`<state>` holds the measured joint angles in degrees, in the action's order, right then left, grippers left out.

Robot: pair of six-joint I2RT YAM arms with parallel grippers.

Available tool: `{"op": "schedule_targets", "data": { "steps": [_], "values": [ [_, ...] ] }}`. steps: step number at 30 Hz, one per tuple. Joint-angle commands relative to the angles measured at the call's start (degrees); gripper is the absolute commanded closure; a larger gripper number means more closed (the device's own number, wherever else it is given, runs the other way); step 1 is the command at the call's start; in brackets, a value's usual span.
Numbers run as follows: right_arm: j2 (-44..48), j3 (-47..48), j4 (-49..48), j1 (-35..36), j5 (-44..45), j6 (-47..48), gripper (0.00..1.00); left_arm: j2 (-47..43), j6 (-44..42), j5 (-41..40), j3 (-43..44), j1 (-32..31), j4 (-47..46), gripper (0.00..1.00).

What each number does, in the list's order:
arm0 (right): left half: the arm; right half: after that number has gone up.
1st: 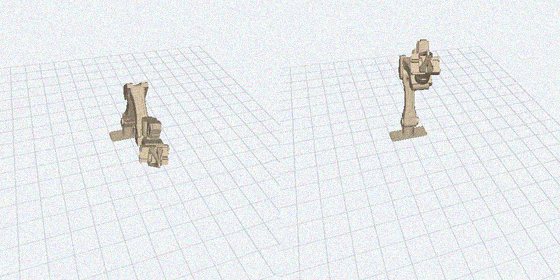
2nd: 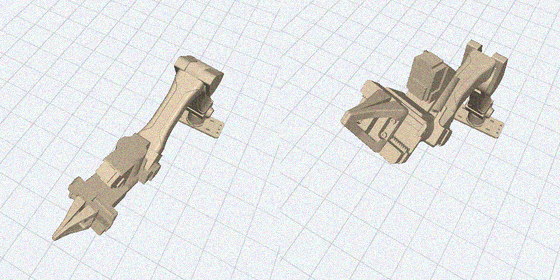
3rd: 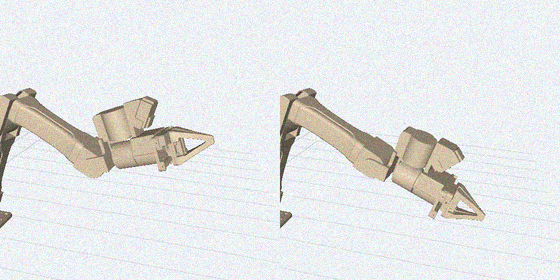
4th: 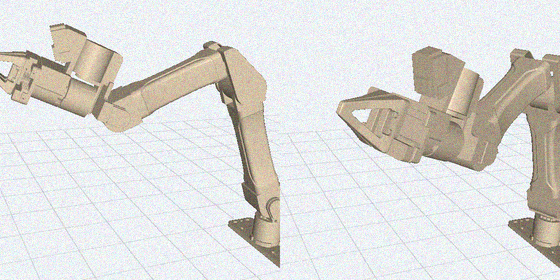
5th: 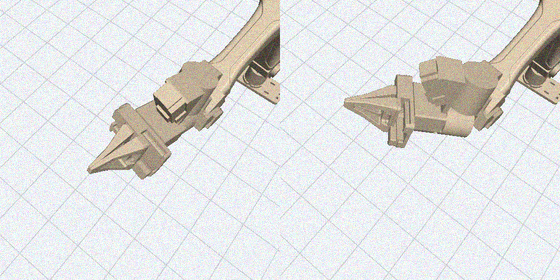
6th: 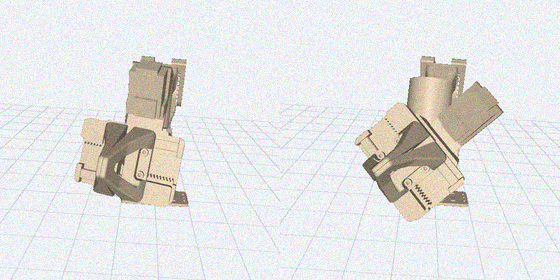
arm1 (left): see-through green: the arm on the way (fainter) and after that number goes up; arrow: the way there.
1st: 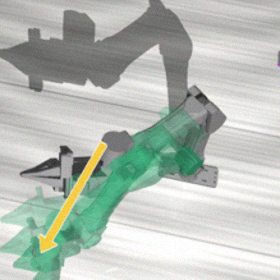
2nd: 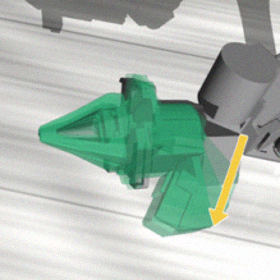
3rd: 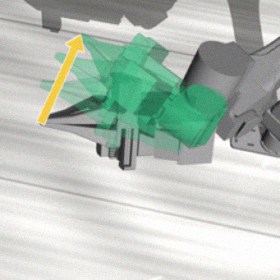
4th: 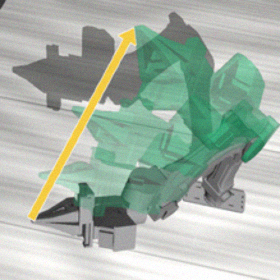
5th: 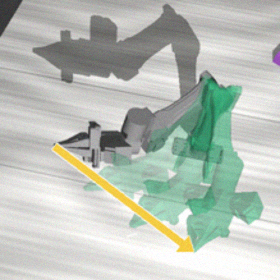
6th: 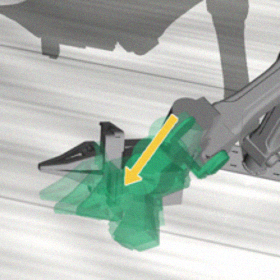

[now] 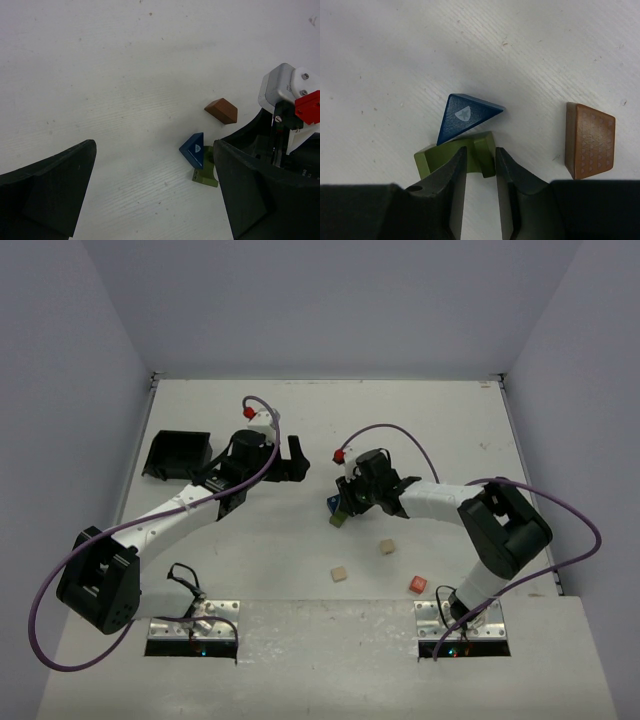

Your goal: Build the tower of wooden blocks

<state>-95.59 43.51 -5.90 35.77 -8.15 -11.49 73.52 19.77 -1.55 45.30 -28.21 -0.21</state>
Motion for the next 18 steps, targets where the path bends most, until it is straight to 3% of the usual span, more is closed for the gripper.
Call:
{"op": "schedule_targets", "data": {
  "steps": [1, 5, 11, 15, 18],
  "values": [
    [0.19, -0.09, -3.78, 0.33, -1.99, 1.65, 0.73, -1.87, -0.10, 1.13, 0.34, -0.09, -1.79, 0.00],
    [0.88, -0.81, -3.53, 0.33, -2.23, 2.20, 0.83, -3.46, 0.42, -0.93, -0.10, -0.09, -1.29, 0.00],
    [2.37, -3.66, -4.76, 0.36, -2.46, 3.50, 0.83, -5.24, 0.97, -2.73, -0.83, -0.01, -0.94, 0.00],
    [4.14, -6.00, -6.45, 0.45, -1.71, 4.01, 1.00, -5.75, 0.97, -1.06, -0.91, -0.09, -1.27, 0.00],
    [8.74, -7.04, -7.63, 0.53, -2.57, 5.68, 1.00, -5.31, 0.62, 3.82, -0.74, -0.09, -2.43, 0.00]
  ]
}}
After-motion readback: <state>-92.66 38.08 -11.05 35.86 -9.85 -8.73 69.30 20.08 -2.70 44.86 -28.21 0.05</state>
